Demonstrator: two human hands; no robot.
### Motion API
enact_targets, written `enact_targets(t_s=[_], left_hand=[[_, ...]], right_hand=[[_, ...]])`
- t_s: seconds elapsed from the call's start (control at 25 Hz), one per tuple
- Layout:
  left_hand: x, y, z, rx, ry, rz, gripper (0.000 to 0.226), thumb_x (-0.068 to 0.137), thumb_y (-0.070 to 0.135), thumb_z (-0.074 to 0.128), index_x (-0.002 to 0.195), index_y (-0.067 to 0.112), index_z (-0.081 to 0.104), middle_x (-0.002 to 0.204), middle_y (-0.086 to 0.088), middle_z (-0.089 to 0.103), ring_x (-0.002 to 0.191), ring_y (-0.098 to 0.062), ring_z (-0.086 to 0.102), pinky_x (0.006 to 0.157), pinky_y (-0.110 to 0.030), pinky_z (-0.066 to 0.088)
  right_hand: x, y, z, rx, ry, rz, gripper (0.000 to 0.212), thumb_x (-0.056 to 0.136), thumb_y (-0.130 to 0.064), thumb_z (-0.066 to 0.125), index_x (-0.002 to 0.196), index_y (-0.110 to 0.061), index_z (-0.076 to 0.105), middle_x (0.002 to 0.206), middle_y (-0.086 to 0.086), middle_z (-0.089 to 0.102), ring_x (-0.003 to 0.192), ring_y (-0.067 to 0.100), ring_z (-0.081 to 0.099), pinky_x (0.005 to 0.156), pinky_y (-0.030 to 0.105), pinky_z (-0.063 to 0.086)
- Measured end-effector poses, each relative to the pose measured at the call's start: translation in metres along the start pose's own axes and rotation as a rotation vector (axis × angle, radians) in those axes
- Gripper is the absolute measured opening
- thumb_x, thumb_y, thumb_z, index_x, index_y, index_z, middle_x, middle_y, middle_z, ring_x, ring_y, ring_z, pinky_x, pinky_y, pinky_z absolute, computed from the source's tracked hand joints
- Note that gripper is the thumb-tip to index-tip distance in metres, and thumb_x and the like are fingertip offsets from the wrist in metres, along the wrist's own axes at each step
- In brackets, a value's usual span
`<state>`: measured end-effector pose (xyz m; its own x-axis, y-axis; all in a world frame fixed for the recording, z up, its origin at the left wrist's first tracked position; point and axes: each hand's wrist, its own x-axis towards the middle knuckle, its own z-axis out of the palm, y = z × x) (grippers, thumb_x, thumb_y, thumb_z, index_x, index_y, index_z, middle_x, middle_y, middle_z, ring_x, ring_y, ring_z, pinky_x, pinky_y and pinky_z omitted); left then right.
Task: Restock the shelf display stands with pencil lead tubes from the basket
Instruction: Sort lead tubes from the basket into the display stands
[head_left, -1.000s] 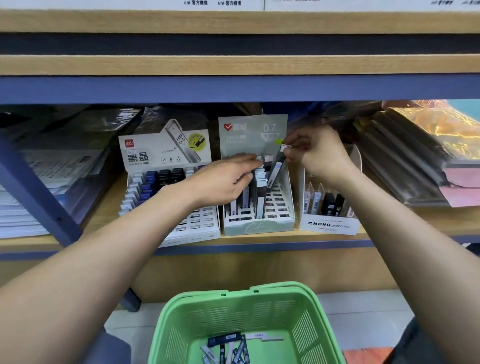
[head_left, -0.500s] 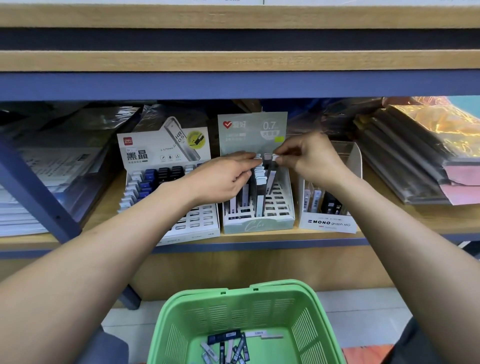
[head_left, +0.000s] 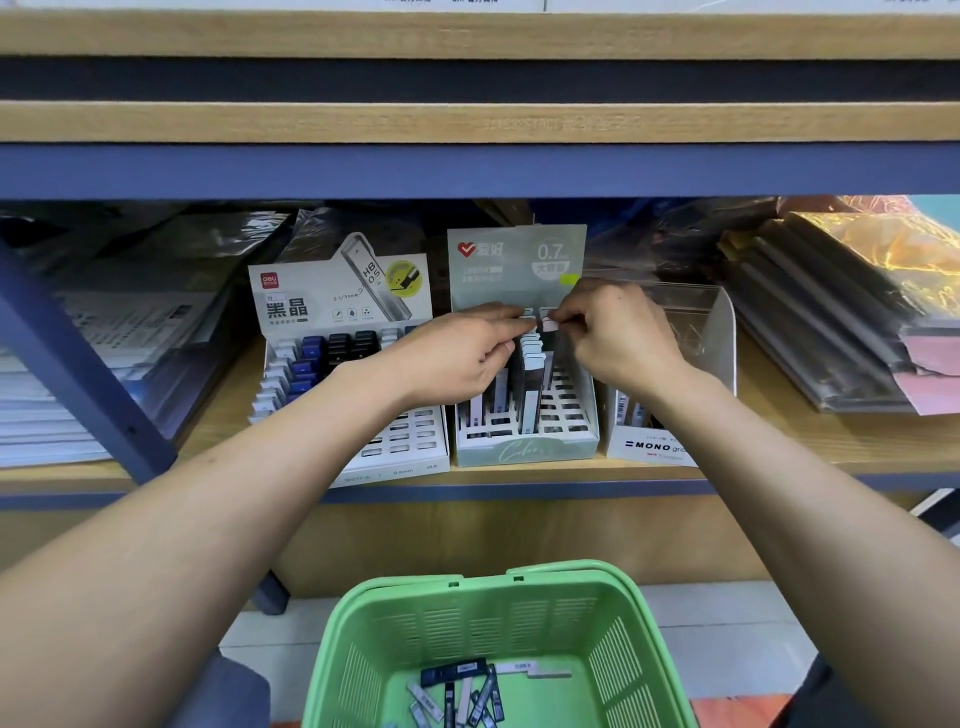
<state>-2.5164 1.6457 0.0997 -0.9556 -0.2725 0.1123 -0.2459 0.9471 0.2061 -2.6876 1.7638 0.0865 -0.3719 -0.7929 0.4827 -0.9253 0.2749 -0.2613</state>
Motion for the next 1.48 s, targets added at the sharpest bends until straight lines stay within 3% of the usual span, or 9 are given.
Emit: enact_targets(t_s=[0.4, 0.64, 0.76, 0.84, 0.96, 1.08, 1.24, 1.36, 1.48], left_hand=[[0.001, 0.001, 0.000, -0.029, 0.038, 0.010, 0.048, 0.109, 0.020, 0.036, 0.157, 0.018, 0.035, 0.164, -0.003, 0.030, 0.153, -0.017, 0.024, 0.122, -0.022, 0.014], [-0.006, 0.000, -0.002, -0.030, 0.057, -0.015, 0.049, 0.109, 0.019, 0.035, 0.158, 0.014, 0.033, 0.164, -0.004, 0.030, 0.153, -0.017, 0.023, 0.121, -0.022, 0.012], [-0.018, 0.001, -0.004, -0.039, 0.134, -0.039, 0.044, 0.105, 0.014, 0.039, 0.148, 0.010, 0.049, 0.155, -0.007, 0.047, 0.145, -0.021, 0.038, 0.121, -0.030, 0.026], [-0.035, 0.006, -0.001, 0.013, 0.272, -0.018, 0.033, 0.098, 0.007, 0.044, 0.124, 0.007, 0.064, 0.127, -0.008, 0.063, 0.121, -0.024, 0.053, 0.106, -0.040, 0.042], [-0.069, 0.014, 0.014, 0.065, 0.334, 0.019, 0.012, 0.091, 0.008, 0.048, 0.095, 0.010, 0.059, 0.096, -0.004, 0.059, 0.092, -0.022, 0.053, 0.080, -0.040, 0.049], [-0.100, 0.017, 0.051, 0.064, 0.172, -0.014, 0.006, 0.093, 0.016, 0.046, 0.095, 0.017, 0.052, 0.096, -0.001, 0.055, 0.090, -0.023, 0.056, 0.075, -0.038, 0.046], [-0.142, 0.015, 0.125, 0.000, -0.109, -0.158, 0.005, 0.092, 0.015, 0.047, 0.094, 0.020, 0.048, 0.103, -0.004, 0.060, 0.095, -0.030, 0.062, 0.070, -0.035, 0.038], [-0.170, 0.010, 0.187, -0.015, -0.401, -0.310, 0.019, 0.088, 0.005, 0.048, 0.101, 0.016, 0.057, 0.107, -0.008, 0.066, 0.094, -0.031, 0.064, 0.070, -0.037, 0.048], [-0.192, 0.007, 0.244, -0.122, -0.603, -0.457, 0.029, 0.091, -0.003, 0.052, 0.115, 0.011, 0.060, 0.101, -0.003, 0.062, 0.090, -0.021, 0.062, 0.071, -0.029, 0.054]], right_hand=[[-0.011, -0.003, 0.003, 0.030, -0.034, -0.016, 0.038, 0.087, -0.015, 0.050, 0.117, -0.026, 0.072, 0.110, 0.006, 0.073, 0.100, 0.038, 0.064, 0.077, 0.041, 0.055], [-0.017, -0.001, 0.000, 0.098, -0.047, 0.095, 0.061, 0.087, -0.007, 0.050, 0.145, -0.027, 0.052, 0.105, 0.007, 0.072, 0.100, 0.036, 0.064, 0.082, 0.043, 0.055], [-0.030, -0.012, -0.002, 0.152, 0.075, 0.133, 0.041, 0.089, -0.010, 0.051, 0.127, -0.021, 0.064, 0.101, 0.006, 0.073, 0.095, 0.032, 0.065, 0.077, 0.041, 0.054], [-0.048, -0.028, 0.001, 0.225, 0.206, 0.164, 0.021, 0.088, -0.012, 0.052, 0.101, -0.019, 0.067, 0.091, 0.000, 0.070, 0.085, 0.025, 0.063, 0.069, 0.037, 0.049], [-0.088, -0.051, 0.014, 0.314, 0.276, 0.115, 0.010, 0.086, -0.014, 0.049, 0.079, -0.016, 0.057, 0.074, -0.004, 0.059, 0.070, 0.019, 0.053, 0.062, 0.035, 0.042], [-0.134, -0.068, 0.043, 0.285, 0.059, 0.088, 0.009, 0.085, -0.014, 0.051, 0.077, -0.016, 0.055, 0.075, 0.000, 0.059, 0.071, 0.024, 0.054, 0.064, 0.039, 0.046], [-0.189, -0.082, 0.093, 0.160, -0.493, 0.134, 0.010, 0.087, -0.017, 0.051, 0.081, -0.021, 0.058, 0.093, 0.007, 0.070, 0.087, 0.033, 0.064, 0.067, 0.035, 0.045], [-0.229, -0.074, 0.138, 0.140, -0.969, 0.158, 0.023, 0.090, -0.007, 0.054, 0.102, -0.015, 0.071, 0.104, 0.007, 0.073, 0.096, 0.027, 0.068, 0.077, 0.033, 0.056], [-0.271, -0.057, 0.179, 0.131, -1.162, 0.255, 0.033, 0.090, 0.004, 0.054, 0.117, -0.011, 0.066, 0.114, 0.007, 0.068, 0.102, 0.024, 0.066, 0.088, 0.030, 0.057]])
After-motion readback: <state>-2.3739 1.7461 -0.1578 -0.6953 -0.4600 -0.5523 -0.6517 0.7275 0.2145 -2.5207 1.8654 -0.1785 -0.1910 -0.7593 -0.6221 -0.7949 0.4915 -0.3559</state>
